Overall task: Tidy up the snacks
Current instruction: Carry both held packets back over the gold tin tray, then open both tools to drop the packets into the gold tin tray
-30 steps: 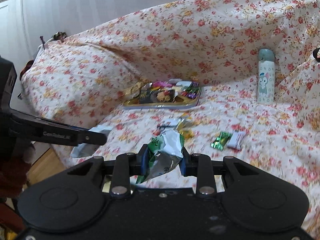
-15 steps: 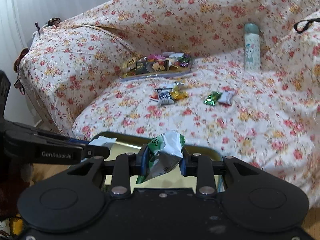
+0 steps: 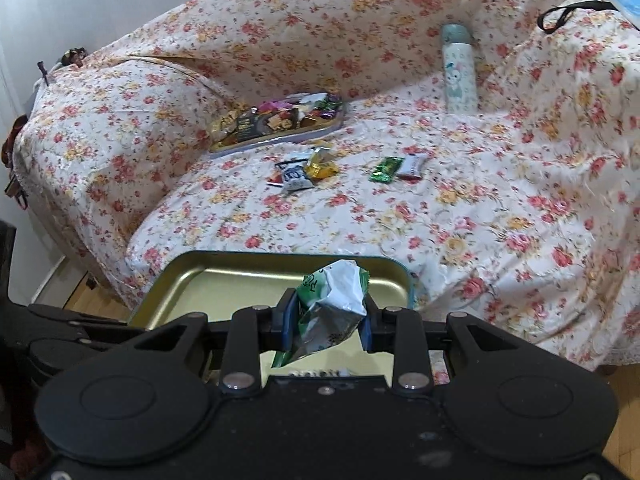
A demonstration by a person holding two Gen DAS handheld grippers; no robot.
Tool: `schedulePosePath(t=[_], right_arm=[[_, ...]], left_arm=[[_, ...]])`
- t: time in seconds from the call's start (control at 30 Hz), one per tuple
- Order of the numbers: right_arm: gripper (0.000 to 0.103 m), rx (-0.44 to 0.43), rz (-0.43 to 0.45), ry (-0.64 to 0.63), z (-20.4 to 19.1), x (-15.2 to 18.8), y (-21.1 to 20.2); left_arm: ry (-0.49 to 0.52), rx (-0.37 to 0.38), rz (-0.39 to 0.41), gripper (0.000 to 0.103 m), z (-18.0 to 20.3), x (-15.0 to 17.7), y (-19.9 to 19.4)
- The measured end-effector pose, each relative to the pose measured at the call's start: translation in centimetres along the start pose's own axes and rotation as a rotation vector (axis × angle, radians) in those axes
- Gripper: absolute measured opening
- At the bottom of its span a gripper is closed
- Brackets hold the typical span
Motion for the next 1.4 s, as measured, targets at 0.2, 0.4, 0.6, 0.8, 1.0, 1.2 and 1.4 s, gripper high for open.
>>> schedulePosePath(t=[0.2, 0.4, 0.6, 0.8, 1.0, 1.2, 1.4], right_arm=[[0.032, 0.025, -0.029, 0.019, 0.3, 0.6, 0.6], [0.032, 0.026, -0.046, 0.014, 0.2, 1.0, 1.0], [0.032, 0.031, -0.064, 0.014, 0.4, 1.0, 1.5], [0.032, 0.035, -0.080, 0.012, 0.5, 1.4, 1.9], [0.032, 0.036, -0.097, 0.000, 0.5, 1.6, 2.6], [0.032, 0.049, -0.115, -0.041, 0.3, 1.5, 4.0], [0.033, 0.063, -0.149, -0.103, -0.2, 1.5, 6.4]], left_arm=[[0.010, -0.019, -0.021, 0.028, 0.1, 0.3, 0.5], [-0.008, 0.023, -0.062, 0.028, -0.1, 0.7, 1.4], [-0.025, 0.050, -0.102, 0.028, -0.1, 1.1, 2.2], [-0.030, 0.063, -0.122, 0.028, -0.1, 1.2, 2.6], [-0.010, 0.065, -0.099, 0.031, 0.2, 0.9, 2.3], [-0.010, 0.024, -0.071, 0.045, -0.2, 0.8, 1.8], [-0.017, -0.016, -0.050, 0.045, -0.6, 0.8, 1.3]])
Point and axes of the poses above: each gripper's, at about its wrist camera, not at the fingertips, and y roughly the way its jaws point, z to its right, x to its underside, the point moved 5 cm from there along y, roughly the way its jaws point, and after that the axes turned 5 degrees about y, right-handed, at the moved point
